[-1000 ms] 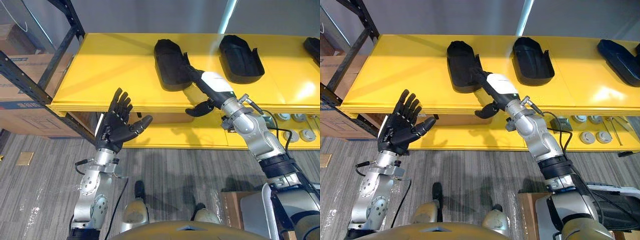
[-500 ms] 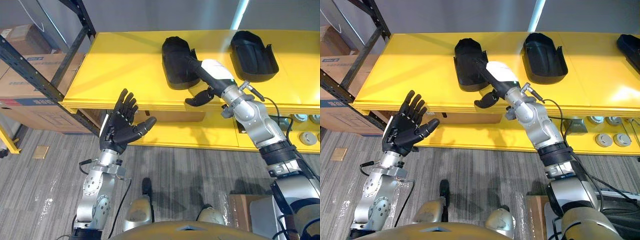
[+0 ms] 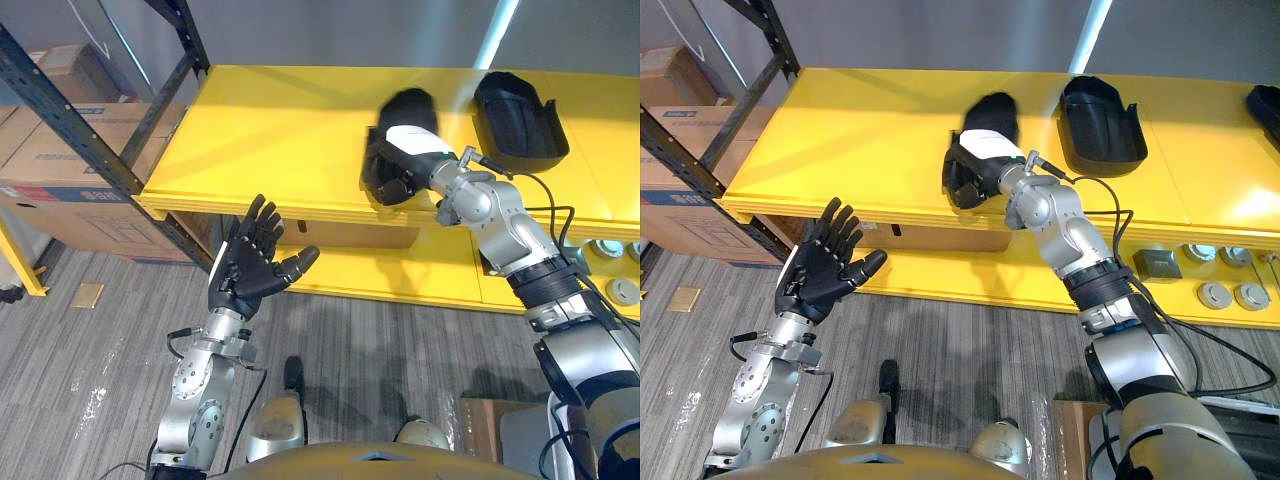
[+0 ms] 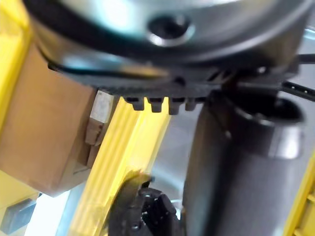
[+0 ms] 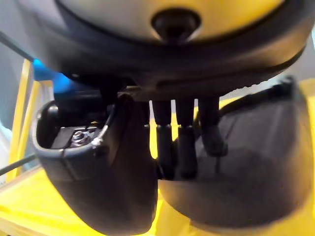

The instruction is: Walk over and take three plastic housings, then place them on the shelf

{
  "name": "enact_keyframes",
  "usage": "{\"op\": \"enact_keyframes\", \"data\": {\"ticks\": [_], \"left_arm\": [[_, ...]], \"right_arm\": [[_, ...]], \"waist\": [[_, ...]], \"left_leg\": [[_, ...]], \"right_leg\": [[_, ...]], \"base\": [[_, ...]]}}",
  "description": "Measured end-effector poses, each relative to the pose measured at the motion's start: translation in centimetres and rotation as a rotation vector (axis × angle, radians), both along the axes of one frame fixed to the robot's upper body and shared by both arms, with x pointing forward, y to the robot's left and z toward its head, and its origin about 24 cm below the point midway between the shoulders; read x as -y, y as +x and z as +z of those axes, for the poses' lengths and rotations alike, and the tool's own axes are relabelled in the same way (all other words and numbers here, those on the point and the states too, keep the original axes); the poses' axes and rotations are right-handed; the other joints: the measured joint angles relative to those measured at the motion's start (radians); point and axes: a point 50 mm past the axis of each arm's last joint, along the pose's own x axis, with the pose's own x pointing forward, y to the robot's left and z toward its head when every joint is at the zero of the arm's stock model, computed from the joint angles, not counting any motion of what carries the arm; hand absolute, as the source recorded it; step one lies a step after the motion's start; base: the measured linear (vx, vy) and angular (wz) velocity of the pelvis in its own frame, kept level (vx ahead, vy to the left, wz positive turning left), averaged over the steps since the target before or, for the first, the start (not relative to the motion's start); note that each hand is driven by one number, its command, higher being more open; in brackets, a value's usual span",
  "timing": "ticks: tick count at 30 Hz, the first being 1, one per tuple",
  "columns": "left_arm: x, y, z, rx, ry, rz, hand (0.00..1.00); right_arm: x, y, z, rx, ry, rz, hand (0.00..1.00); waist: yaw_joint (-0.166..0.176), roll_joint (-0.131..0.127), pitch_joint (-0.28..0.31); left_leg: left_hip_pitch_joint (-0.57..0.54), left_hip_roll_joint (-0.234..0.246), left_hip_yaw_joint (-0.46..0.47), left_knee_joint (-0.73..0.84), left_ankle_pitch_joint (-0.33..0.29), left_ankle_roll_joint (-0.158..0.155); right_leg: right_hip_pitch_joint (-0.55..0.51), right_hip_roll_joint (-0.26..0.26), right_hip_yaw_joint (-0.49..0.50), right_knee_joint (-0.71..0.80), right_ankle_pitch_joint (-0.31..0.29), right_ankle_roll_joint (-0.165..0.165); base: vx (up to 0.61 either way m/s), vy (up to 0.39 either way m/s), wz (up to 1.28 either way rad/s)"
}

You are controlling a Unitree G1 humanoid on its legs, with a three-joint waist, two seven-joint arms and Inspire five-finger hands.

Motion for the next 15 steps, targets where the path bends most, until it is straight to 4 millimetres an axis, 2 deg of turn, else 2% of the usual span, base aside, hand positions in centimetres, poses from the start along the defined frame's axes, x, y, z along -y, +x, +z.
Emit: {"op": "enact_keyframes", "data": {"ticks": [11,15], "left_arm": [[0.2,-0.2,-0.3,-0.024,0.001,-0.009,1.00],[0.9,-0.4,-0.6,-0.040,-0.011,-0.033,1.00]], "right_arm": [[0.3,1.0,0.1,0.026,-0.021,0.011,0.00],[0.0,1.3,0.1,0.065,-0.075,0.056,0.00]], "waist": [[0.018,-0.001,0.000],[0.028,-0.001,0.000]], "left_leg": [[0.002,0.000,0.001,0.000,0.017,0.004],[0.006,0.000,-0.006,0.000,0.018,0.003]], "right_leg": [[0.028,0.002,-0.026,-0.021,0.005,0.006],[0.043,0.005,-0.035,-0.032,0.006,0.007]], "base": [[-0.01,-0.017,0.06],[0.00,-0.031,0.05]]}}
